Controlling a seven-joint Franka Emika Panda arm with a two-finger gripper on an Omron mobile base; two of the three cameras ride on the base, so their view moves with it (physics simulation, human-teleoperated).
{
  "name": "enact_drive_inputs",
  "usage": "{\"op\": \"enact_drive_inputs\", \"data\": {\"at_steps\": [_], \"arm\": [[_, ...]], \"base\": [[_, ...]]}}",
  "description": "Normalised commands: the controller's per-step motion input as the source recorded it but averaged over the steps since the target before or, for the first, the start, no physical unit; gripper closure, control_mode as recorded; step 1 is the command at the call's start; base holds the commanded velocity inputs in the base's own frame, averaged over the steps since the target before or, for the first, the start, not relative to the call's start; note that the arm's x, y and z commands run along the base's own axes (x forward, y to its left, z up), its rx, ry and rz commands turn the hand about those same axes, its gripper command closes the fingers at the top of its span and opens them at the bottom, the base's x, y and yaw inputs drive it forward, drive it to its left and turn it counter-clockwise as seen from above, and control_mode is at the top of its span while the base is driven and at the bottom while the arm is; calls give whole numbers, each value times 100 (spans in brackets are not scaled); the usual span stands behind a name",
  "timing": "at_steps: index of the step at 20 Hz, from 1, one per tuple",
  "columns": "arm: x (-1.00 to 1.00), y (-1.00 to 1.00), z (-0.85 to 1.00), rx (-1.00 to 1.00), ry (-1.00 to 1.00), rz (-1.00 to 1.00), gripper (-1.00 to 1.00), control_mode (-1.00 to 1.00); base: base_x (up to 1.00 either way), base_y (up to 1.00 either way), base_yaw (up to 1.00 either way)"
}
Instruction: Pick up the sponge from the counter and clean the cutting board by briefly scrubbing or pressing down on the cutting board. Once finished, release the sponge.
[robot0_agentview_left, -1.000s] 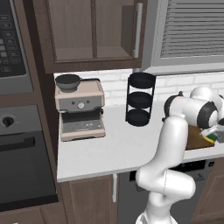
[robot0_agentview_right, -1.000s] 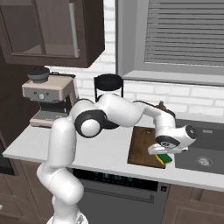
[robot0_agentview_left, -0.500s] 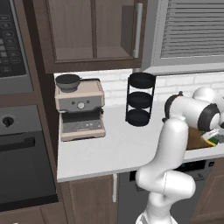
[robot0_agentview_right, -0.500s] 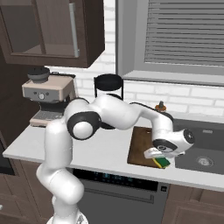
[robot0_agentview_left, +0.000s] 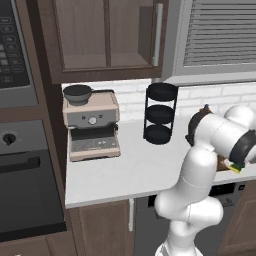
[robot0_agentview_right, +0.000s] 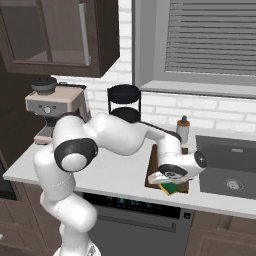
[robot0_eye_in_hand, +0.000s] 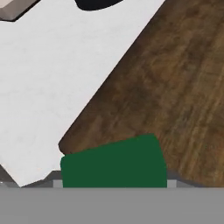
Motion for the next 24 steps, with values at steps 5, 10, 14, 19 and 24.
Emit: {"op": "enact_drive_inputs", "data": {"at_steps": [5, 10, 14, 19, 24], "arm": [[2, 97, 20, -3, 1, 14, 100, -100], [18, 100, 50, -14, 5, 24, 100, -100], [1, 95, 37, -12, 2, 24, 100, -100], [3, 61, 10, -3, 0, 12, 100, -100], [40, 16, 0, 0, 0, 0, 100, -100]], "base": [[0, 0, 0], [0, 0, 0], [0, 0, 0], [0, 0, 0], [0, 0, 0]]}}
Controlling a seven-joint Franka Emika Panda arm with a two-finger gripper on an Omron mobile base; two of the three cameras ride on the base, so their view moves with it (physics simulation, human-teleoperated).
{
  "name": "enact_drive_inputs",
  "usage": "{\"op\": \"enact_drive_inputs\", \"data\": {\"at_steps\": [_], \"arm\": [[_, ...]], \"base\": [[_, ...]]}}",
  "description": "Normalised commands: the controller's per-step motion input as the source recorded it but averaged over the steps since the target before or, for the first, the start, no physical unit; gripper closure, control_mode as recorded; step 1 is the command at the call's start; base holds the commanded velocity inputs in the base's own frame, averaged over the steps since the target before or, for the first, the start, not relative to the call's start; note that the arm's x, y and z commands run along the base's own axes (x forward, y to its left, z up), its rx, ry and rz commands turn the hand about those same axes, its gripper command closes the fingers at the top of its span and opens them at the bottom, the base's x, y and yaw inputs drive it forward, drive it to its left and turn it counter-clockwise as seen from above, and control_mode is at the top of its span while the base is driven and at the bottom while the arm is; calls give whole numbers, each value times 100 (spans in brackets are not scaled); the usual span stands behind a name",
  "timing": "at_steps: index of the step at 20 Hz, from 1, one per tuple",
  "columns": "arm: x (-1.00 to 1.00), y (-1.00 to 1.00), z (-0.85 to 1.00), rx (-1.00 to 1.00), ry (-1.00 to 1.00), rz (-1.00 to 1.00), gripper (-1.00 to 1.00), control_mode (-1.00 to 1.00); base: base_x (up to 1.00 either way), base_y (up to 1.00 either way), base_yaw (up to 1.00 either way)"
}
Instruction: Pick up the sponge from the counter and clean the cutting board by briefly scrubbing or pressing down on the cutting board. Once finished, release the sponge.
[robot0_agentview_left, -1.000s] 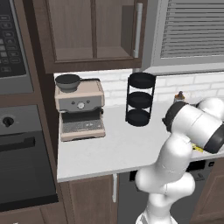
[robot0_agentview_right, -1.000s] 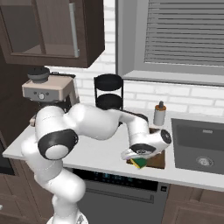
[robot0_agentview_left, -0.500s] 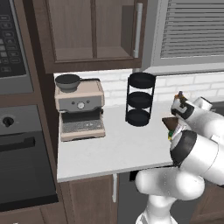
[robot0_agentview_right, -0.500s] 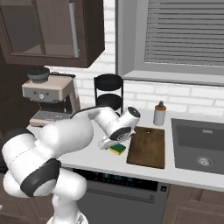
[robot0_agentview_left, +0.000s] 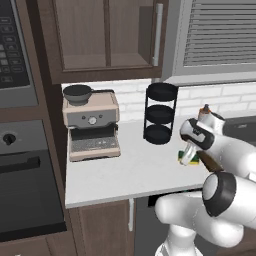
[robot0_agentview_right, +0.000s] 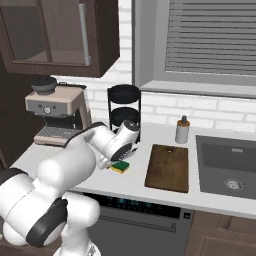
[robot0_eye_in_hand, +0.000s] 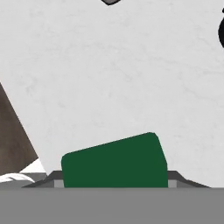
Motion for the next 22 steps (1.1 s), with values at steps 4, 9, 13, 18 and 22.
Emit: {"op": "enact_drive_inputs", "data": {"at_steps": [4, 9, 13, 18, 22], "arm": [[76, 20, 0, 0, 0, 0, 100, -100], [56, 17, 0, 0, 0, 0, 100, -100], [3, 22, -8, 0, 0, 0, -100, -100], [0, 17, -21, 0, 0, 0, -100, -100], [0, 1, -13, 1, 0, 1, -100, -100]], "base": [[0, 0, 0], [0, 0, 0], [0, 0, 0], [0, 0, 0], [0, 0, 0]]}}
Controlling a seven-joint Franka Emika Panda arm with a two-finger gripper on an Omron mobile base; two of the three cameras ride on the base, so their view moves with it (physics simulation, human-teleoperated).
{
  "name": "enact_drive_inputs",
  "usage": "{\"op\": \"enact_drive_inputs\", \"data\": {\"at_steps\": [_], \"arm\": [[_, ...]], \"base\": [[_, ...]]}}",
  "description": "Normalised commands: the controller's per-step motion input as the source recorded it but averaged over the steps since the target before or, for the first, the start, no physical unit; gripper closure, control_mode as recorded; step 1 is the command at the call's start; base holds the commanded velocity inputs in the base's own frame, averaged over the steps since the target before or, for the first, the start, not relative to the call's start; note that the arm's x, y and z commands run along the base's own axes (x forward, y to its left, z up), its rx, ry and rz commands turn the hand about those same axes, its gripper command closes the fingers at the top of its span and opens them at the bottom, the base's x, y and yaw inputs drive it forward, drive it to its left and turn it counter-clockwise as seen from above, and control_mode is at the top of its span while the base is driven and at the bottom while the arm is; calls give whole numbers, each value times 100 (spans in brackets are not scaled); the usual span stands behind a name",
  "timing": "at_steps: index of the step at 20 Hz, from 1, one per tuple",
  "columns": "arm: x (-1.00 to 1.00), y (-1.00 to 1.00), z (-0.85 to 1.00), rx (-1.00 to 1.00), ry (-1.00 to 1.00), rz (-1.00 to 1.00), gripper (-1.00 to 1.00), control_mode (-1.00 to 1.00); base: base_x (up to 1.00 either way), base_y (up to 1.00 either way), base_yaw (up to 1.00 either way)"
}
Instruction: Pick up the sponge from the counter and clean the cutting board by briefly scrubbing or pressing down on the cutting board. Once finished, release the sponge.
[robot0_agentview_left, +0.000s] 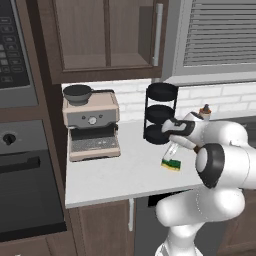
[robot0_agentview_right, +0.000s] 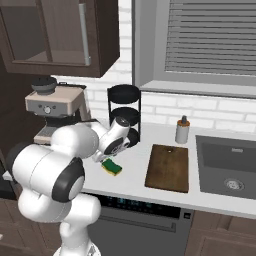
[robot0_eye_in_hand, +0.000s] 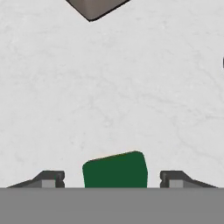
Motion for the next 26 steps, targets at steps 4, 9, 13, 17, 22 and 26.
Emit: {"op": "enact_drive_inputs", "data": {"at_steps": [4, 9, 13, 17, 22, 26], "arm": [[0, 0, 0, 0, 0, 4, -100, -100], [-6, 0, 32, 5, 0, 9, -100, -100], [-61, 0, 89, 12, 0, 10, -100, -100], [-85, 0, 100, 15, 2, -4, -100, -100], [-100, 1, 100, 0, 2, -22, -100, -100], [-100, 1, 91, -6, 0, -28, -100, -100]], "base": [[0, 0, 0], [0, 0, 0], [0, 0, 0], [0, 0, 0], [0, 0, 0], [0, 0, 0]]}}
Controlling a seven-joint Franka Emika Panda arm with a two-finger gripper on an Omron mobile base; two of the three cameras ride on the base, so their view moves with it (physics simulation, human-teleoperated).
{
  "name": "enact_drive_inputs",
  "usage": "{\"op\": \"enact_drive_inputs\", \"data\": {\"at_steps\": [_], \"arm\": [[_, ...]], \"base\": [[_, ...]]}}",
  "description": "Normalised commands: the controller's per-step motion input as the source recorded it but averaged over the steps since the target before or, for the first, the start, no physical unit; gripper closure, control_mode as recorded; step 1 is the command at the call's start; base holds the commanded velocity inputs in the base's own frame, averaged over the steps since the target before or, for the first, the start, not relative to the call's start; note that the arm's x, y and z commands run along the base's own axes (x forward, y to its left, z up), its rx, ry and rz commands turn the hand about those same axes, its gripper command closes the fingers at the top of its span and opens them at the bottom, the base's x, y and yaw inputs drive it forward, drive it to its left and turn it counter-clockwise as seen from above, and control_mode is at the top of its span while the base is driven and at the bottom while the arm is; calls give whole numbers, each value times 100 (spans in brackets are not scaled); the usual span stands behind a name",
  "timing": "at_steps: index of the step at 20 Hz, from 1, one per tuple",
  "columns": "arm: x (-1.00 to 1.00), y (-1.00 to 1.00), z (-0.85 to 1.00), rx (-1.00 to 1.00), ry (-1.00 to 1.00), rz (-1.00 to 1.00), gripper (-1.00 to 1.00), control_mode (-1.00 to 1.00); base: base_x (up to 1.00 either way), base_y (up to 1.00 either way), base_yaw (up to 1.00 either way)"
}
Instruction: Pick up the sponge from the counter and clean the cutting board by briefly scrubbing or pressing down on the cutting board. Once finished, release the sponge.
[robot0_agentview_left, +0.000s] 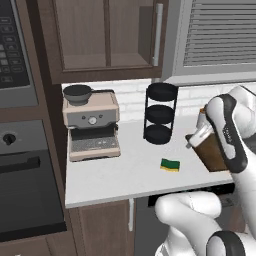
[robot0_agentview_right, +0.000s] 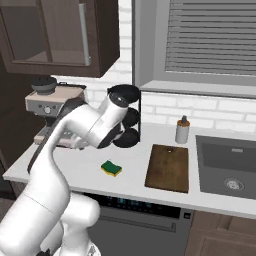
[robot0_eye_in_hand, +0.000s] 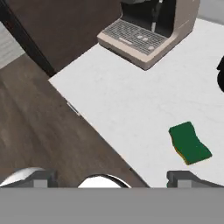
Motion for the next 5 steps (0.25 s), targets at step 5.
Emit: {"op": "enact_drive_inputs", "data": {"at_steps": [5], "arm": [[-100, 0, 58, -4, -3, -23, -100, -100]], "base": [[0, 0, 0]]}}
